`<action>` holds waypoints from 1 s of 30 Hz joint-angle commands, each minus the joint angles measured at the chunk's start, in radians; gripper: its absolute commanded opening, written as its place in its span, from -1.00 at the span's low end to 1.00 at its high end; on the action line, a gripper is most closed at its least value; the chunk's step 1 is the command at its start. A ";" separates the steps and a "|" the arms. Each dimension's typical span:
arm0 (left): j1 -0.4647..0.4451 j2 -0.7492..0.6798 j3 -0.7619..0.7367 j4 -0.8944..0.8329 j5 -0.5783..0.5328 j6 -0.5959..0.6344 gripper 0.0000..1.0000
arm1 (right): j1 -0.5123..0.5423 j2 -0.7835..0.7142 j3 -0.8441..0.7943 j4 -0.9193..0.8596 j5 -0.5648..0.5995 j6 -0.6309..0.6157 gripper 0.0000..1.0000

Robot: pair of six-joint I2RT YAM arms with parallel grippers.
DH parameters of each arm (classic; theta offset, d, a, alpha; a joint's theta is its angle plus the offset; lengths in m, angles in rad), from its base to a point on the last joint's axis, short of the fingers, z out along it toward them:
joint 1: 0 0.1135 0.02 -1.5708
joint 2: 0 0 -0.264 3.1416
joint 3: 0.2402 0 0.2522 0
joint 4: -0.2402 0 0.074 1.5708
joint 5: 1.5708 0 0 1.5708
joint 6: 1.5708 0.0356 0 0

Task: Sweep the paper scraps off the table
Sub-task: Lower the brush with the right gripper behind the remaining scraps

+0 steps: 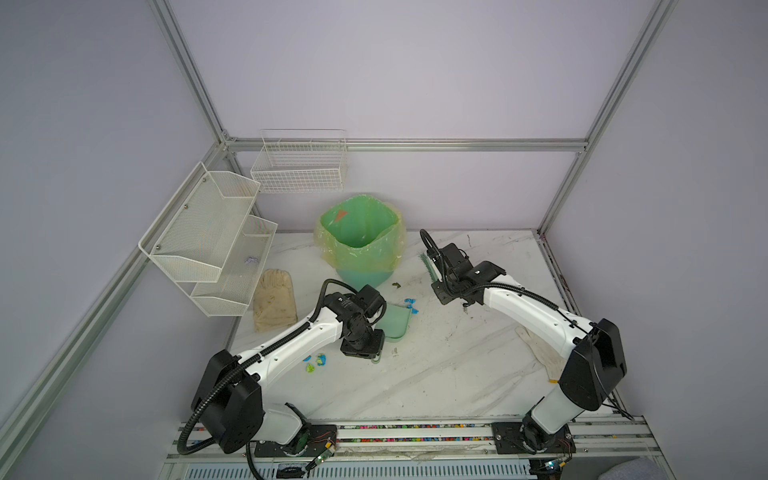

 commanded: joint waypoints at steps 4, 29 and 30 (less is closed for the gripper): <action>-0.021 0.040 -0.039 0.041 0.060 0.028 -1.00 | -0.006 0.031 0.028 -0.033 0.002 -0.024 -1.00; -0.032 0.129 -0.084 0.112 0.091 0.020 -1.00 | 0.005 0.155 0.103 -0.072 -0.094 -0.065 -1.00; -0.031 0.135 -0.080 0.108 0.092 0.027 -1.00 | 0.008 0.158 0.102 -0.073 -0.099 -0.067 -1.00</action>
